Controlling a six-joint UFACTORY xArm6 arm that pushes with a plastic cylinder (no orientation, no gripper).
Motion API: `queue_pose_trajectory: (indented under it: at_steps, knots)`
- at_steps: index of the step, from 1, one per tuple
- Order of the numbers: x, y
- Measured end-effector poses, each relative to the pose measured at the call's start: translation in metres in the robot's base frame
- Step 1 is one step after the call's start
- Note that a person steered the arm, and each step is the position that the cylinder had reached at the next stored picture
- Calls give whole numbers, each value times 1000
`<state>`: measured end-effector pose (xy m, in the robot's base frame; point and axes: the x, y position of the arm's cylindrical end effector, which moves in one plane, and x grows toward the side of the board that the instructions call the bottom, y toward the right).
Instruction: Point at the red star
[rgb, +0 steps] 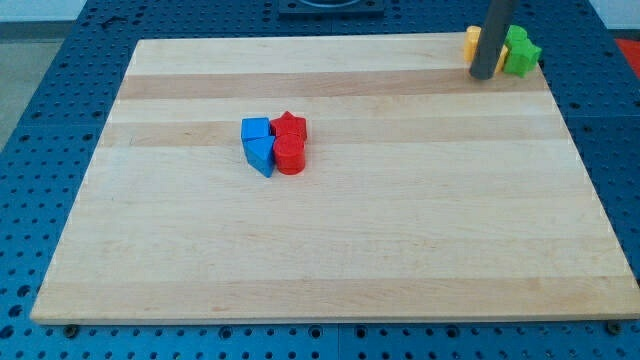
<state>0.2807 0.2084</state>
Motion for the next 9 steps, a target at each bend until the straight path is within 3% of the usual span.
queue_pose_trajectory:
  at_steps: [1,3,5,6,7,9]
  knots:
    - [2,1]
    - [56,1]
    - [69,-2]
    - [102,-3]
    - [104,-48]
    - [58,-174]
